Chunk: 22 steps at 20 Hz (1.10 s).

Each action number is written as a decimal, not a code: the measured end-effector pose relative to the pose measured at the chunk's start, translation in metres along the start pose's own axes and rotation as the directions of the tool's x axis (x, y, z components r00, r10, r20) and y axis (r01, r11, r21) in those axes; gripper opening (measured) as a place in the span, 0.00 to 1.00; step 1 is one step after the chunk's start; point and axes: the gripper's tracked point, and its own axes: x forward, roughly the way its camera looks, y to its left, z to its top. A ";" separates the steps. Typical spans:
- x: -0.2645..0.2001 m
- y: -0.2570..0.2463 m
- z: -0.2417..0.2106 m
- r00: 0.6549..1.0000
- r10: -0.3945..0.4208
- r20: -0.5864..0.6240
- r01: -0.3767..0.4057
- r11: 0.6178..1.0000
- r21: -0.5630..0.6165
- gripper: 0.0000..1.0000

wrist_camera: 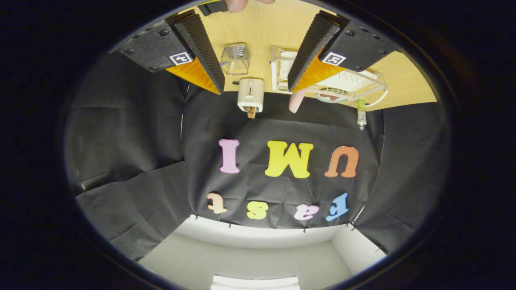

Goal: Take the plate from the dish rack, then take the spoon from the basket and place it into the plate.

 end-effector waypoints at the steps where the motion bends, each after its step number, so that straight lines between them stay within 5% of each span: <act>1: 0.003 0.002 0.005 1.000 0.008 -0.003 -0.008 1.000 -0.009 1.00; 10: 0.069 0.034 0.058 0.985 0.121 -0.123 -0.129 0.990 -0.059 1.00; 15: 0.126 0.072 0.062 0.906 0.222 -0.360 -0.241 0.970 -0.007 1.00; 22: 0.194 0.104 0.046 0.799 0.204 -0.566 -0.254 0.967 -0.010 1.00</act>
